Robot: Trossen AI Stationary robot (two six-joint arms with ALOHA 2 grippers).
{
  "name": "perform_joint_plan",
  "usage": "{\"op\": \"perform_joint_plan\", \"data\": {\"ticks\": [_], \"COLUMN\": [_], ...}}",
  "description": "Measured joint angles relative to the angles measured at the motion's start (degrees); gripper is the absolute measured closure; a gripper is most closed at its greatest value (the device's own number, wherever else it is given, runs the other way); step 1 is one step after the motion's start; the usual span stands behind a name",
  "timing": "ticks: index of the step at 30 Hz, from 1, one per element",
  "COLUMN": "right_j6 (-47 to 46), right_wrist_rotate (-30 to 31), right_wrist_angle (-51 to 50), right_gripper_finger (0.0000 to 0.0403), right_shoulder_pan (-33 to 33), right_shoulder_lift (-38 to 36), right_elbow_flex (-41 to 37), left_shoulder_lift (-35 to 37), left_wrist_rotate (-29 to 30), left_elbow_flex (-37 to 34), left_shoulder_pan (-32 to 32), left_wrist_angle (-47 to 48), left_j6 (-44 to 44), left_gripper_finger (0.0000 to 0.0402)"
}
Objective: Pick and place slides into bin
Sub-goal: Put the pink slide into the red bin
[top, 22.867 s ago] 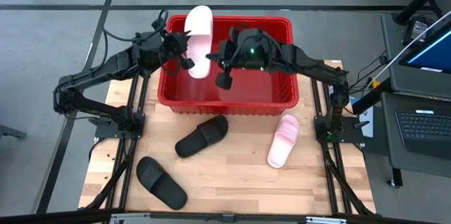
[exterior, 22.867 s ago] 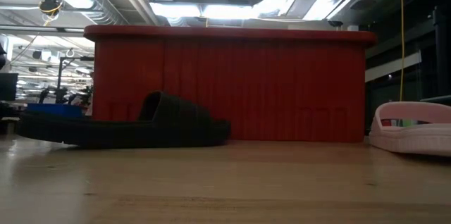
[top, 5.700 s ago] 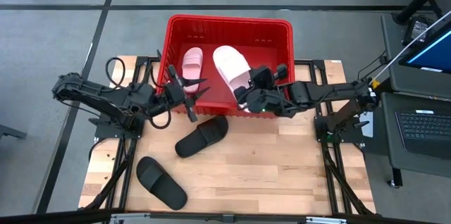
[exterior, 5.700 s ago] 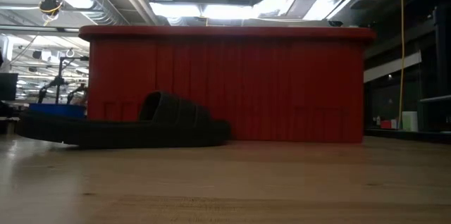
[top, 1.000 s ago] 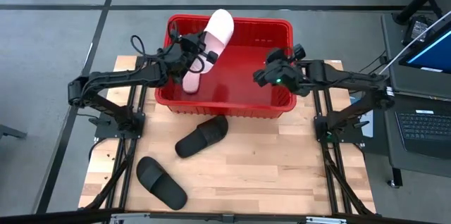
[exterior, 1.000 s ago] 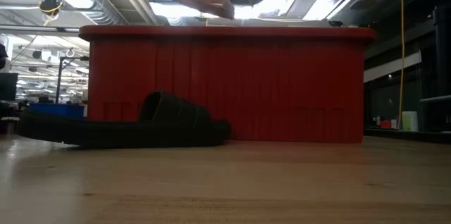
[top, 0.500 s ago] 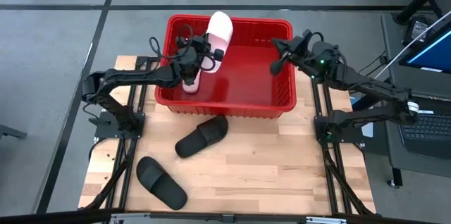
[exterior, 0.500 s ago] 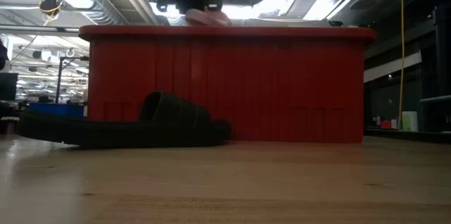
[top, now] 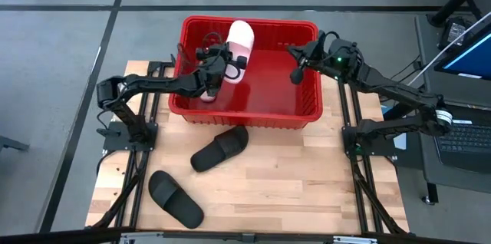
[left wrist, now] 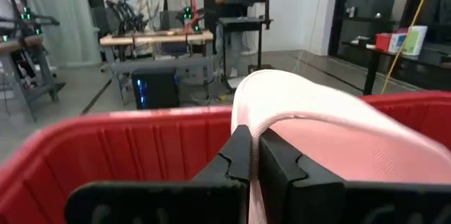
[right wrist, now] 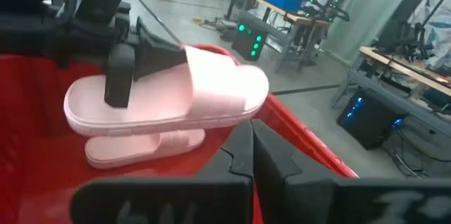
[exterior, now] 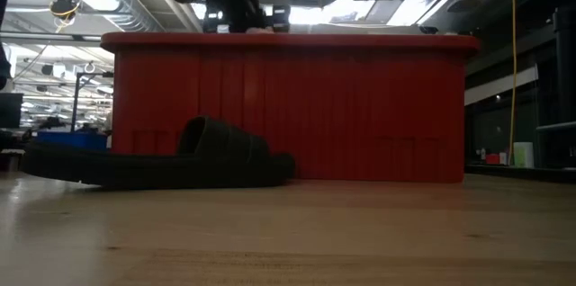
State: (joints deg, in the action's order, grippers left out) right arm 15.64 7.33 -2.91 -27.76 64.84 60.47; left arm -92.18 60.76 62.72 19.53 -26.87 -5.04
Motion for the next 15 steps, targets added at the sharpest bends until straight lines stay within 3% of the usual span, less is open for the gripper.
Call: {"op": "perform_joint_plan", "data": {"ticks": [6,12,15], "right_j6": [0.33,0.0,0.04], "right_wrist_rotate": [-0.49,-13.33,-16.67], "right_wrist_angle": [-0.25,-3.56,-5.38], "right_gripper_finger": [0.0399,0.0399,0.0399], "right_shoulder_pan": [-1.35,-2.9,-3.52], "right_shoulder_lift": [1.6,1.92,1.92], "right_elbow_flex": [0.0,0.0,0.0], "left_shoulder_lift": [-2.97,-3.77,-3.77], "left_wrist_rotate": [3.3,3.4,4.96], "left_elbow_flex": [0.0,0.0,0.0], "left_shoulder_pan": [-0.02,-0.04,-0.02], "left_wrist_angle": [5.36,8.93,9.53], "left_j6": [-6.93,-13.1,-13.01], "left_gripper_finger": [0.0398,0.0398,0.0398]}}
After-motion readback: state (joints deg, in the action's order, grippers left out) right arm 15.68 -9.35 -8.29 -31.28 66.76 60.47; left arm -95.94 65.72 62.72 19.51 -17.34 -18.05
